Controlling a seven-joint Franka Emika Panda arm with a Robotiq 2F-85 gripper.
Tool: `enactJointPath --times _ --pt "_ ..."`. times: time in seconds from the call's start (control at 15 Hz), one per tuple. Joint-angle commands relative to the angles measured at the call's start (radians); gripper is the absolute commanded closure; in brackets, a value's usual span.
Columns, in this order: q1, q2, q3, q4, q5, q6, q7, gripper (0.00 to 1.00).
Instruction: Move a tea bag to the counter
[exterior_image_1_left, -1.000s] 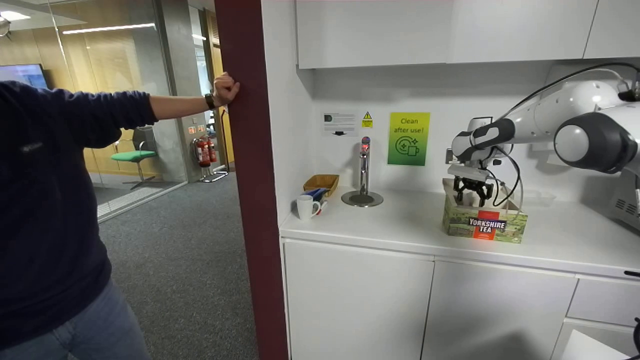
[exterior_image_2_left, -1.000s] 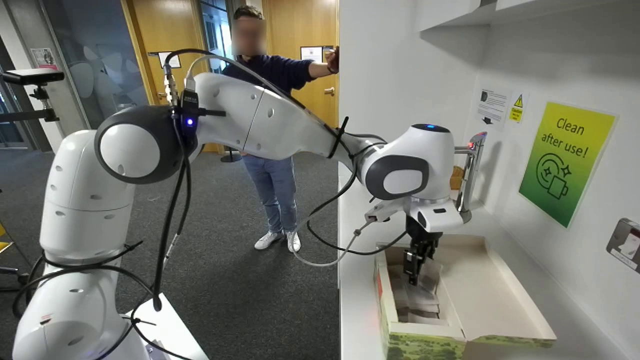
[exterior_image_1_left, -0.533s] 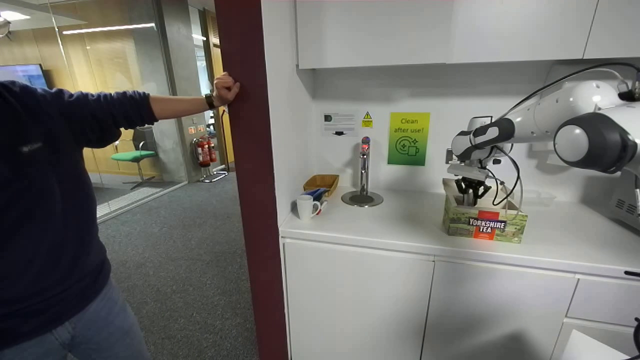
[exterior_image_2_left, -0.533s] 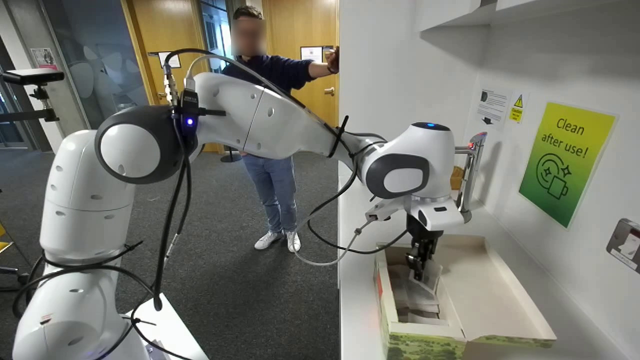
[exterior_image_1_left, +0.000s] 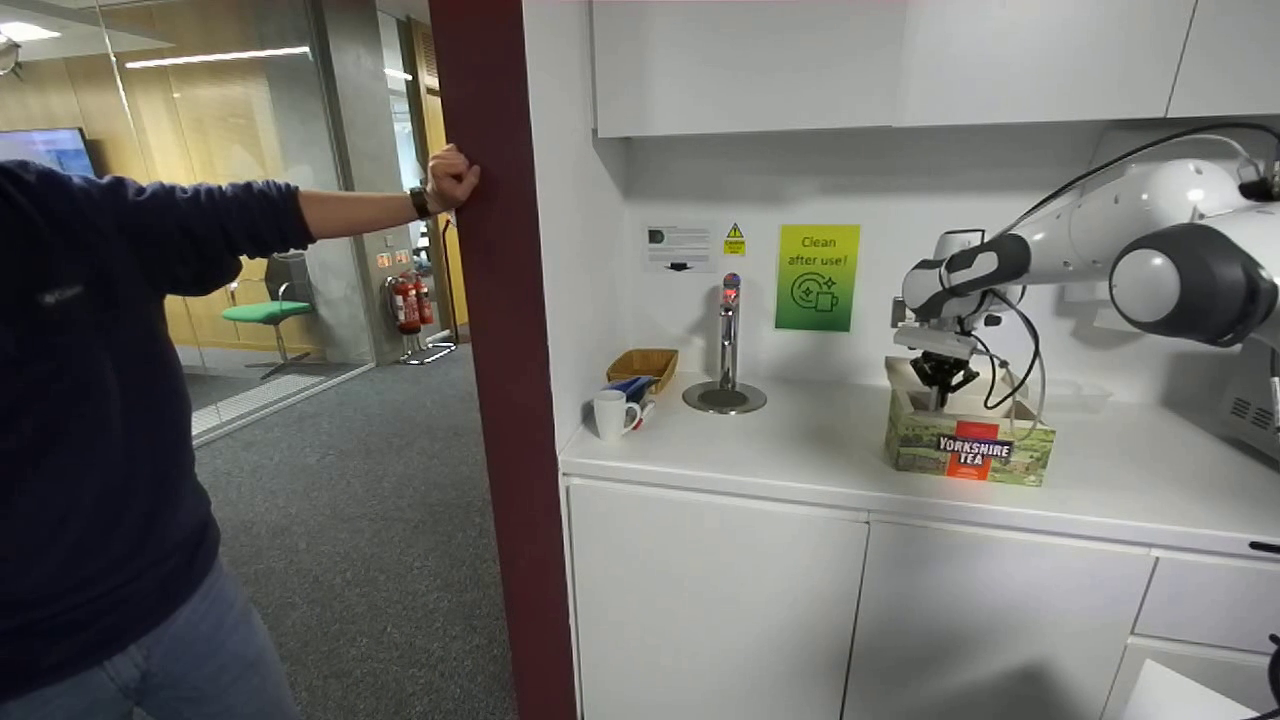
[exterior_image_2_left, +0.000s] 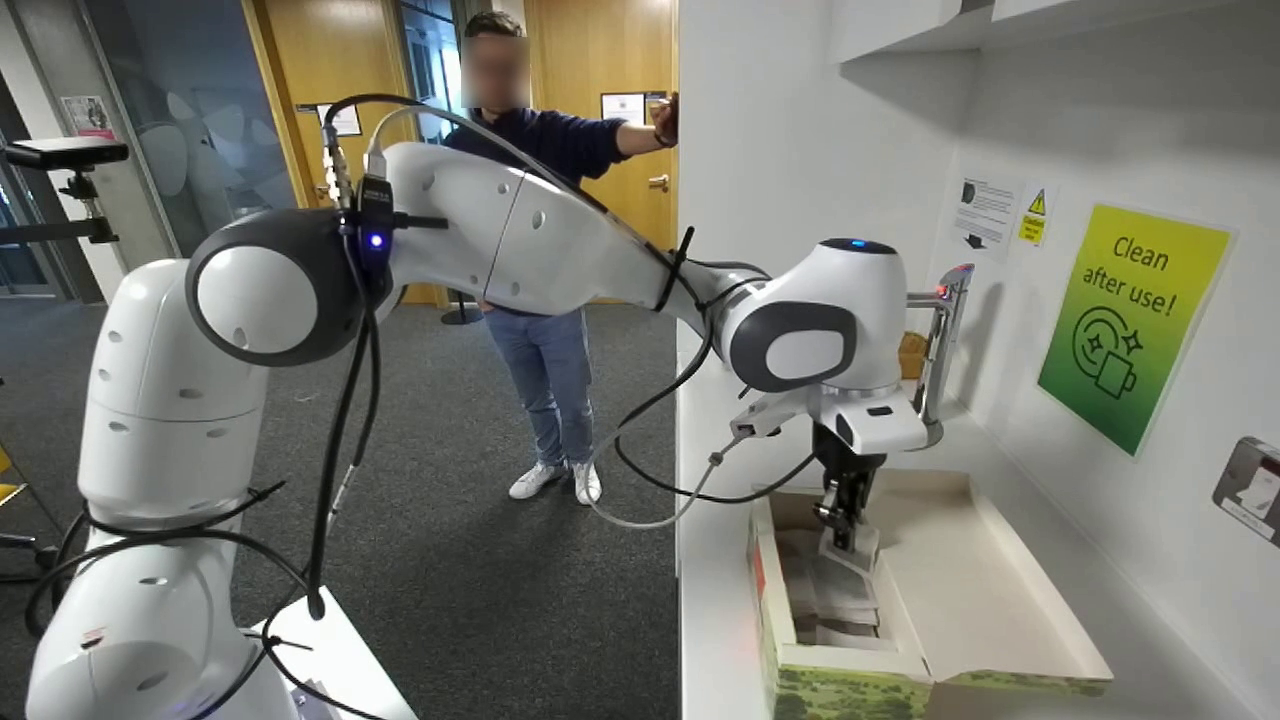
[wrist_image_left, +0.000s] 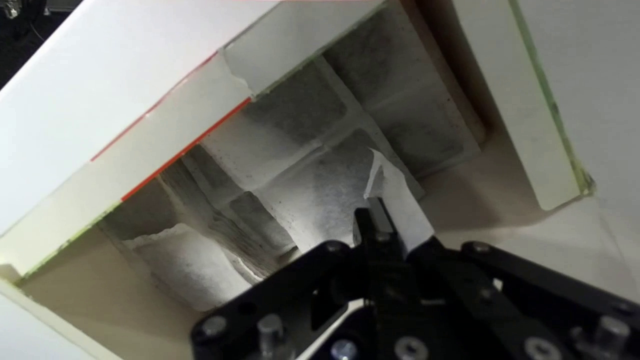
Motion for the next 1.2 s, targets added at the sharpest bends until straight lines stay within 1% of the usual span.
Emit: enactJointPath --times 0.0,0.47,0.8,1.0,1.13 --pt "0.017 -0.048 -0.002 -0.030 -0.039 0.026 -0.003 1.00" --pt "0.093 -0.134 0.014 -0.073 -0.129 0.057 0.011 1.00" --pt "0.147 -0.188 0.041 -0.078 -0.199 0.062 0.032 1.00" --pt "0.171 -0.174 0.066 -0.048 -0.225 0.050 0.072 1.00" --pt "0.175 -0.147 0.098 -0.029 -0.181 0.063 0.063 1.00"
